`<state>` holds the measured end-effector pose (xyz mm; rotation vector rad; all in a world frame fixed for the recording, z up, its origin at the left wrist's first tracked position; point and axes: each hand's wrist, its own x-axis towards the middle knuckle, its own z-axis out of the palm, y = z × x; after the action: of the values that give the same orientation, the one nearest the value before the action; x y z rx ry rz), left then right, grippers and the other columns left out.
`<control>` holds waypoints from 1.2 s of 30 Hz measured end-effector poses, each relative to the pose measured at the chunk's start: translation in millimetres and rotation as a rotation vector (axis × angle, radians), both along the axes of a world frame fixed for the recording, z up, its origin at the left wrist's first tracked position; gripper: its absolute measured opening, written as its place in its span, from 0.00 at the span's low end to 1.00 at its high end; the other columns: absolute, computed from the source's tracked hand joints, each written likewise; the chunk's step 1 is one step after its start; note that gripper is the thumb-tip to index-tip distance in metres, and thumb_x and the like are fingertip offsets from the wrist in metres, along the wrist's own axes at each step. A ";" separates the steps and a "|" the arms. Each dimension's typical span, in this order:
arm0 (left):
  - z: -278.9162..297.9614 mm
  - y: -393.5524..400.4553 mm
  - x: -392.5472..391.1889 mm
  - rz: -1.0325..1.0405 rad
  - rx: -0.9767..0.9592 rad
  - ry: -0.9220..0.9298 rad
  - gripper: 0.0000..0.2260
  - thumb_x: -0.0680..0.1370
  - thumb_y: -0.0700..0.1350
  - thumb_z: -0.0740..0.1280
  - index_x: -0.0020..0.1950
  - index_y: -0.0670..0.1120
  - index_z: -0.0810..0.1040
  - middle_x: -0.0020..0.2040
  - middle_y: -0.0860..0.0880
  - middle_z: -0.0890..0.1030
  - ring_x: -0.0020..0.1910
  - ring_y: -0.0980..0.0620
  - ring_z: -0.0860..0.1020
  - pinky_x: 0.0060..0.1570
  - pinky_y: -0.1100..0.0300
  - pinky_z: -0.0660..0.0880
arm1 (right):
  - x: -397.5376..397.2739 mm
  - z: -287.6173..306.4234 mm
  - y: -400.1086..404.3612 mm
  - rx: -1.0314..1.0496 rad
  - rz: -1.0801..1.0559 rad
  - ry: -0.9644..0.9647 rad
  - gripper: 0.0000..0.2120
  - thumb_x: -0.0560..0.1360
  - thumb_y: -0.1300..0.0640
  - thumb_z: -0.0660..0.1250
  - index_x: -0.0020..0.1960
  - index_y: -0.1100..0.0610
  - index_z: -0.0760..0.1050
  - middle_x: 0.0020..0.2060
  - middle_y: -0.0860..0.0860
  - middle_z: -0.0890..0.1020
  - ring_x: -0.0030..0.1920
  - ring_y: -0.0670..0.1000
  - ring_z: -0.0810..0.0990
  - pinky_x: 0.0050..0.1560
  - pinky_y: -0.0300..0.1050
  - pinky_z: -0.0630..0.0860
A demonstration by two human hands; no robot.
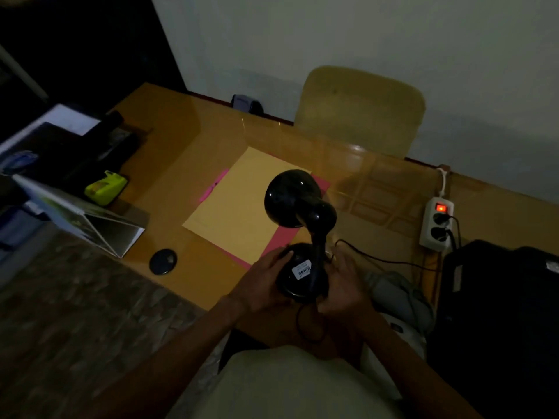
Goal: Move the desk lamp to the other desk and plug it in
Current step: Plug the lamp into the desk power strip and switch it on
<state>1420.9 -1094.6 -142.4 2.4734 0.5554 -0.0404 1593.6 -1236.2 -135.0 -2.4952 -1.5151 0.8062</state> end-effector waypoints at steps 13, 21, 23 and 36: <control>-27.8 7.4 20.9 -0.007 -0.079 0.133 0.51 0.70 0.60 0.74 0.80 0.45 0.45 0.81 0.47 0.44 0.80 0.47 0.46 0.78 0.51 0.53 | 0.9 -4.2 0.5 -0.003 -0.045 0.078 0.50 0.66 0.29 0.66 0.78 0.53 0.54 0.75 0.54 0.67 0.73 0.56 0.67 0.73 0.50 0.64; -30.8 -0.6 11.8 0.040 -0.102 0.110 0.51 0.70 0.62 0.73 0.80 0.46 0.43 0.81 0.49 0.43 0.80 0.49 0.45 0.77 0.50 0.59 | -0.7 -9.2 3.5 0.050 -0.084 0.123 0.43 0.68 0.34 0.70 0.76 0.50 0.59 0.71 0.52 0.72 0.68 0.56 0.73 0.66 0.51 0.73; -32.5 1.0 10.5 0.017 -0.094 0.095 0.51 0.71 0.62 0.72 0.80 0.46 0.44 0.81 0.49 0.42 0.80 0.48 0.44 0.77 0.51 0.58 | 0.0 -9.4 2.1 0.044 -0.092 0.155 0.45 0.67 0.35 0.71 0.76 0.51 0.58 0.69 0.52 0.74 0.66 0.57 0.75 0.63 0.53 0.75; -36.7 -6.6 16.8 -0.056 -0.102 0.075 0.52 0.67 0.64 0.75 0.80 0.50 0.47 0.81 0.49 0.45 0.80 0.48 0.45 0.75 0.49 0.58 | 7.0 -19.0 -22.6 -0.017 -0.069 0.062 0.61 0.59 0.19 0.59 0.80 0.54 0.48 0.78 0.56 0.60 0.76 0.62 0.61 0.74 0.64 0.54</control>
<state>1437.8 -1101.2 -179.0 2.3956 0.5030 -0.1806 1600.6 -1258.7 -154.0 -2.4941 -1.4007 0.8808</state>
